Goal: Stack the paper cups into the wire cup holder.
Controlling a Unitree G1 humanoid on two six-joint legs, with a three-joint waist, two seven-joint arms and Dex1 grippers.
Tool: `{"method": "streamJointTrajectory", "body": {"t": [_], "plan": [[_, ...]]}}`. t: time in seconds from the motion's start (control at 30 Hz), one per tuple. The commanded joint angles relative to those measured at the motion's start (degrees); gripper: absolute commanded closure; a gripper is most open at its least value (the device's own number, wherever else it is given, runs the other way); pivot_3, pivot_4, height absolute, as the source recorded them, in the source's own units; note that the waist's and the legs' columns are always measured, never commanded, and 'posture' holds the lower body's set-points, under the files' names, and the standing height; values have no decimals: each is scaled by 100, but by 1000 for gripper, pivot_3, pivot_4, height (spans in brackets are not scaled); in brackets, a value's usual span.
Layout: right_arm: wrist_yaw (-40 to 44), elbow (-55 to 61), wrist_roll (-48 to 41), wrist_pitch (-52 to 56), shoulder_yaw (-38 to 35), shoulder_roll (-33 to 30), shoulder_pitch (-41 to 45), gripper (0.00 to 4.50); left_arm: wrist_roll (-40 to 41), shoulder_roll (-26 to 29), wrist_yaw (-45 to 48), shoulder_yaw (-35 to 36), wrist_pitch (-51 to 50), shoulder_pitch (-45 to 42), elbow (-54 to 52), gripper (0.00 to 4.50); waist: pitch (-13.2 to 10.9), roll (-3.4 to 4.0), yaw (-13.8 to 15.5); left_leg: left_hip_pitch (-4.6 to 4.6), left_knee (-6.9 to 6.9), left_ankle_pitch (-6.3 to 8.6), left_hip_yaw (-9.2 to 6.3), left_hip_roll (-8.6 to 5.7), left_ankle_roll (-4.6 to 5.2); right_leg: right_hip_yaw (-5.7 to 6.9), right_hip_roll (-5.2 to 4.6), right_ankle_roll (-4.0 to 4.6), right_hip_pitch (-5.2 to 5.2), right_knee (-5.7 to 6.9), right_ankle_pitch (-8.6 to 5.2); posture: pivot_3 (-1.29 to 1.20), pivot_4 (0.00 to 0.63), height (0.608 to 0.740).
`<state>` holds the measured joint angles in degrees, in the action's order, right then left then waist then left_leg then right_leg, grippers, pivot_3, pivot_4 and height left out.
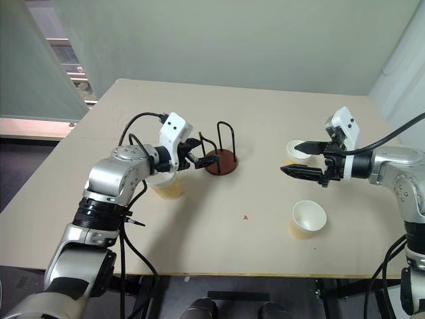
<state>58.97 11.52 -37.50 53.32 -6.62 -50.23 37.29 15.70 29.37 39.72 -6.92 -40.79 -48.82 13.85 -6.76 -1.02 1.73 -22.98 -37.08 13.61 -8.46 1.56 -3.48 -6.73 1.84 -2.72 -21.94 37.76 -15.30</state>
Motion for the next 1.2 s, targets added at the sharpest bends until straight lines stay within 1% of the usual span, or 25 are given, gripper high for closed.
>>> {"method": "streamJointTrajectory", "body": {"t": [0.03,0.3,0.4,0.57,0.67,0.77,0.8,0.83,1.0,1.03,1.2], "plan": [[-3,220,-209,56,-332,-199,-19,0,-126,-97,96,-2,235,-240,172,24,0,0,2,0,0,0,1,-3,0,0,-2,-3,0,0,-1,0,150,740],[-201,396,-281,94,-432,-262,-204,0,-327,-526,51,22,625,-490,913,24,0,-1,18,-2,-5,5,-1,-41,10,-40,-21,-39,4,0,-17,0,150,740],[-272,440,-308,100,-468,-278,-273,0,-396,-726,51,1,765,-610,1141,24,-1,-2,19,-3,-8,8,9,-58,14,-71,-27,-60,2,0,-21,0,150,740],[-355,477,-323,94,-473,-278,-315,0,-566,-909,73,-26,1036,-801,1482,24,-1,-2,12,-3,-19,19,43,-84,33,-113,-45,-94,-2,-1,-32,0,150,740],[-397,515,-356,105,-501,-300,-365,0,-633,-982,70,-8,1181,-907,1581,589,-1,-2,11,-3,-26,27,68,-85,49,-119,-60,-104,-2,-1,-36,0,150,740],[-429,526,-393,108,-523,-336,-400,0,-655,-991,108,-3,1176,-896,1442,1674,-1,-2,10,-3,-29,33,78,-92,58,-120,-76,-111,-2,-1,-40,0,150,740],[-435,521,-402,104,-527,-347,-407,0,-650,-980,123,-4,1148,-877,1353,1967,-1,-2,9,-3,-31,36,83,-95,63,-121,-79,-114,-2,-1,-42,0,150,740],[-446,526,-411,105,-528,-352,-414,0,-629,-957,153,2,1106,-846,1241,2415,-1,-2,9,-3,-32,38,86,-97,66,-121,-81,-116,-2,-1,-43,0,150,740],[-504,526,-428,119,-502,-353,-423,0,-535,-809,390,25,945,-652,755,4244,-1,-2,8,-4,-38,44,89,-112,76,-122,-92,-127,-1,-1,-50,0,150,740],[-518,536,-442,128,-498,-350,-421,0,-500,-761,463,35,907,-606,654,4487,-1,-2,5,-4,-39,45,91,-115,79,-121,-93,-129,-1,-1,-51,0,150,740],[-510,594,-514,185,-563,-421,-460,0,-159,-333,1246,75,749,-272,-6,4487,-1,-2,4,-6,-41,48,94,-118,83,-121,-97,-133,-3,-1,-53,0,150,740]]}}
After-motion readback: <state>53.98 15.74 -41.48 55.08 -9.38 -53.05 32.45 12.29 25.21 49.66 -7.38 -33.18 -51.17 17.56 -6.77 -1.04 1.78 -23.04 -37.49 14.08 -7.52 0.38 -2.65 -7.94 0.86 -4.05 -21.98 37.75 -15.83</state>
